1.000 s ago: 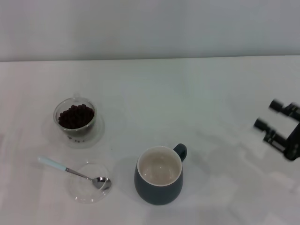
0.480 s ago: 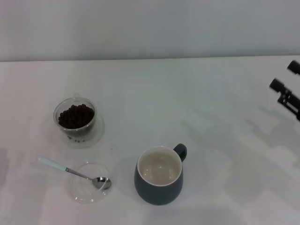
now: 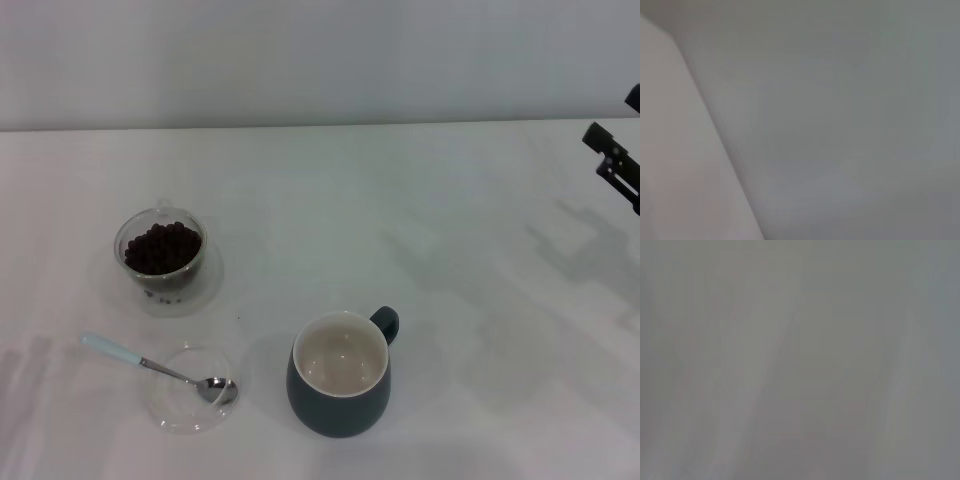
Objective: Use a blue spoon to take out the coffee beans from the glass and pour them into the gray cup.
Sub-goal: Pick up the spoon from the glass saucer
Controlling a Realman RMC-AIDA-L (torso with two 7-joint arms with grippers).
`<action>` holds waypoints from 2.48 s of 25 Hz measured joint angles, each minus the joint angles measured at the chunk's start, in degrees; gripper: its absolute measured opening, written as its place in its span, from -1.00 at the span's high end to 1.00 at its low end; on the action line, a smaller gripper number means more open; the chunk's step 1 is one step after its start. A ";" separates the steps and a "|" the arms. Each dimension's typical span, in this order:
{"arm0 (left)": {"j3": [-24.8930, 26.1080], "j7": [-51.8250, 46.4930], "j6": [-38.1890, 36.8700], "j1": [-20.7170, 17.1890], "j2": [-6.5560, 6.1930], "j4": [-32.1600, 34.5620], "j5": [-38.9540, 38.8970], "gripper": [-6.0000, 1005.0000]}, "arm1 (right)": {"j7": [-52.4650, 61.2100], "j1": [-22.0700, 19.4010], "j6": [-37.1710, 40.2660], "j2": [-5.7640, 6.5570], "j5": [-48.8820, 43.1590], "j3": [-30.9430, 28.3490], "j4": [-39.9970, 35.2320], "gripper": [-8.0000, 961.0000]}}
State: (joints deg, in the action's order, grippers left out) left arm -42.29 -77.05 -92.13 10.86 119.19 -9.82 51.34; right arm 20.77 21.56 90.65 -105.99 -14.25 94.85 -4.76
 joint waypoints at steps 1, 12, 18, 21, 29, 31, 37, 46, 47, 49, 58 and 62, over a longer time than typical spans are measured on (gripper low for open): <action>-0.64 -0.57 0.29 0.16 -0.01 0.21 0.02 -0.60 | -0.48 0.08 -0.74 -0.10 -0.04 -0.15 -0.67 -0.28; -4.66 -5.60 8.82 2.53 0.34 -0.11 1.25 -0.59 | -0.94 0.02 -2.44 -0.45 -0.02 -0.20 -2.76 -0.28; -5.60 -5.80 10.70 4.41 0.32 -0.05 2.93 -0.59 | -0.94 0.06 -2.56 -0.68 -0.12 -0.20 -2.80 -0.28; -5.65 -5.64 10.76 4.78 0.33 0.20 3.59 -0.59 | -0.97 0.06 -2.87 -0.81 -0.08 -0.20 -2.80 -0.28; -5.71 -5.32 11.94 7.53 0.30 0.43 7.48 -0.60 | -2.09 0.02 -3.00 -1.14 -0.08 -0.20 -2.80 -0.28; -5.71 -5.34 12.64 7.76 0.29 0.42 7.97 -0.60 | -2.13 -0.04 -2.78 -1.24 -0.14 -0.20 -2.80 -0.28; -5.70 -5.45 12.88 7.81 0.37 0.42 8.33 -0.60 | -2.37 -0.59 -2.69 -1.59 0.02 -0.20 -3.39 -0.28; -5.79 -5.12 12.89 7.68 0.27 0.52 8.88 -0.59 | -2.41 -0.96 -2.66 -1.74 -0.04 -0.20 -3.41 -0.27; -5.79 -5.12 12.89 7.69 0.22 0.57 9.00 -0.59 | -2.40 -1.08 -2.63 -1.77 -0.04 -0.20 -3.41 -0.27; -5.79 -5.12 12.89 7.72 0.19 0.80 9.34 -0.58 | -2.41 -1.29 -2.55 -1.81 -0.02 -0.21 -3.42 -0.27; -5.79 -6.53 13.95 7.85 0.00 1.76 10.11 -0.19 | -2.41 -3.12 -0.46 -2.18 0.01 -1.08 -3.52 -0.27; -5.90 -7.58 15.28 7.96 -0.07 2.30 10.13 -0.13 | -2.41 -3.88 0.46 -2.30 -0.01 -1.41 -3.59 -0.27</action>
State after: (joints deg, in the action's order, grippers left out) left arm -48.18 -84.64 -76.85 18.82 119.12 -7.52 61.46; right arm 18.37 17.69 91.12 -108.29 -14.25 93.44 -8.35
